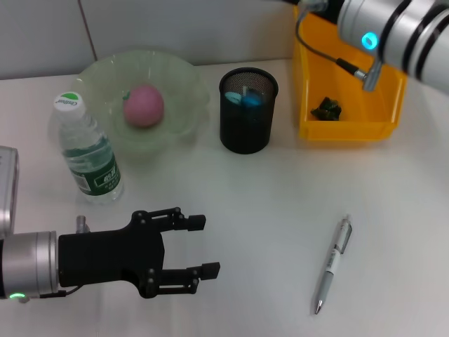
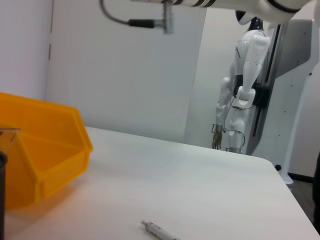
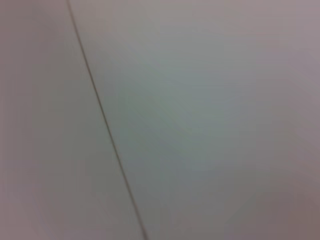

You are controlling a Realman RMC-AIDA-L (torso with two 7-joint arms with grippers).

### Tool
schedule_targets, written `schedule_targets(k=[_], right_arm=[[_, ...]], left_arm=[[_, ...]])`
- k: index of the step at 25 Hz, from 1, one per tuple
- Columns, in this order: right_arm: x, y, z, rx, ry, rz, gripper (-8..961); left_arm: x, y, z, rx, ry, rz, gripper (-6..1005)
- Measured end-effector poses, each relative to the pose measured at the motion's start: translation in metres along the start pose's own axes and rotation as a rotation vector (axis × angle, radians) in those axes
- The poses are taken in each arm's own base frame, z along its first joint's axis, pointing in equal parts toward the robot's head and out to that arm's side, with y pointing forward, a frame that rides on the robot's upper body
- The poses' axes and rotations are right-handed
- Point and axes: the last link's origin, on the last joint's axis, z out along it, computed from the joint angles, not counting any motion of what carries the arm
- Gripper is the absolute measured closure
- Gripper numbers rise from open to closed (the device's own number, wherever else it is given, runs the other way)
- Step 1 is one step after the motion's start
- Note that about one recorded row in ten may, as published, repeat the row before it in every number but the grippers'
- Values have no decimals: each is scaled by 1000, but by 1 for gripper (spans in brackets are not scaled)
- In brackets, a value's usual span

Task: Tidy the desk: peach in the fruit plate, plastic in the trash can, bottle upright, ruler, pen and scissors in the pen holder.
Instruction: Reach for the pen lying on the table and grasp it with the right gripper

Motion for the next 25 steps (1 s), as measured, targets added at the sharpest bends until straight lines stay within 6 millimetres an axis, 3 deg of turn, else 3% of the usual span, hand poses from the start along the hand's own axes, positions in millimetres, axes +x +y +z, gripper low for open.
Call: schedule_targets(k=[1, 5, 6, 12, 18, 25], right_arm=[[-7, -3, -6, -51, 27, 114, 259], [-15, -13, -13, -134, 68, 227, 259], [-17, -22, -18, -225, 87, 281, 259], [-14, -48, -37, -436, 76, 345, 260], [2, -72, -65, -620, 195, 221, 260], [15, -72, -90, -723, 374, -17, 260]], left_arm=[[1, -1, -1, 6, 3, 1, 227], [1, -2, -1, 11, 5, 2, 227], [2, -2, -1, 11, 6, 3, 227], [2, -2, 1, 7, 9, 5, 227], [3, -1, 2, 5, 11, 6, 227], [3, -1, 3, 5, 13, -1, 227]])
